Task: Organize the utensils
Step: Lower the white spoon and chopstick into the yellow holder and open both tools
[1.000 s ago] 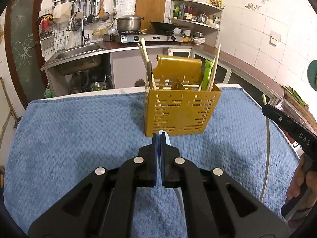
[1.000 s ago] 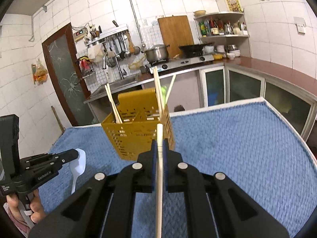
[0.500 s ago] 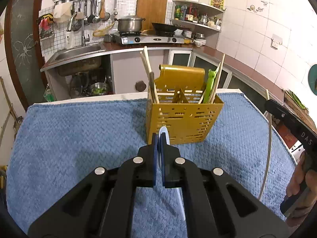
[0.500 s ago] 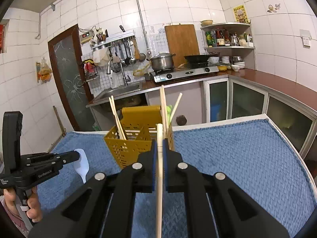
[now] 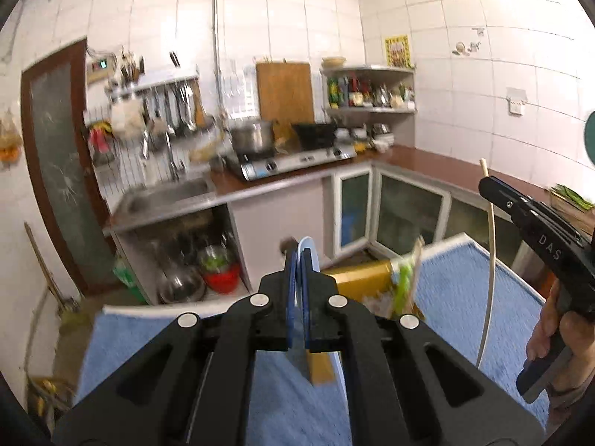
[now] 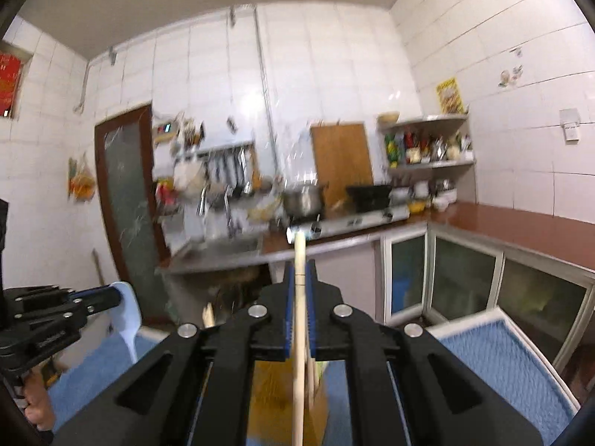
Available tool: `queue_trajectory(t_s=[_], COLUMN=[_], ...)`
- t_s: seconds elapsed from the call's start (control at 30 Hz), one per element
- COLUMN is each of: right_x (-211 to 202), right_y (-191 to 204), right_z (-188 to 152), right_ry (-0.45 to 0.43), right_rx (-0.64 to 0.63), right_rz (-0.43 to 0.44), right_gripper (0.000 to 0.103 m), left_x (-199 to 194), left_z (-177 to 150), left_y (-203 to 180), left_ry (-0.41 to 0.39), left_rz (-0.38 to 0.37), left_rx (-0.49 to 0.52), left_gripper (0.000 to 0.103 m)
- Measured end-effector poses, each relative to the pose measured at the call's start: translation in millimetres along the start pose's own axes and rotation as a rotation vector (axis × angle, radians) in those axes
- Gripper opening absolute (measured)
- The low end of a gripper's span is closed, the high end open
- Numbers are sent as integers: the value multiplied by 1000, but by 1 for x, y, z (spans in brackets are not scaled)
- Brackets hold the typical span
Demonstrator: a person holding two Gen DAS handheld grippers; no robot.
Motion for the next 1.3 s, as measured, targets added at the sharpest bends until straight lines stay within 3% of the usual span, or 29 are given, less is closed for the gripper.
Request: queue_trajectory(t_s=[0.23, 0.37, 0.5, 0.93, 1.3], right_x=[24, 33, 46, 58, 54], right_y=[1, 0, 5, 6, 6], right_z=[16, 9, -8, -70, -111], right_ry=[-187, -258, -270, -215, -100], right_rx=[27, 63, 49, -32, -105], right_rz=[-51, -77, -81, -87, -79], right_gripper=[6, 6, 6, 6, 9], left_x=[16, 36, 61, 108, 113], left_z=[33, 30, 11, -66, -90], left_y=[-2, -4, -3, -6, 7], left_ry=[-117, -160, -171, -80, -14], left_rz=[31, 45, 44, 1, -22], left_rx=[-3, -8, -22, -34, -121], left_gripper=[2, 2, 2, 2, 2])
Point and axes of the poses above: each gripper's, at about its wrist camera, not at the fingertips, and x roughly the way its jaws point, y to its left, z to its top, the point moved 8 cm from there along x, roughly the way its jaws point, and after that the axes turned 4 degrees about -x, right-handed, at the moved point
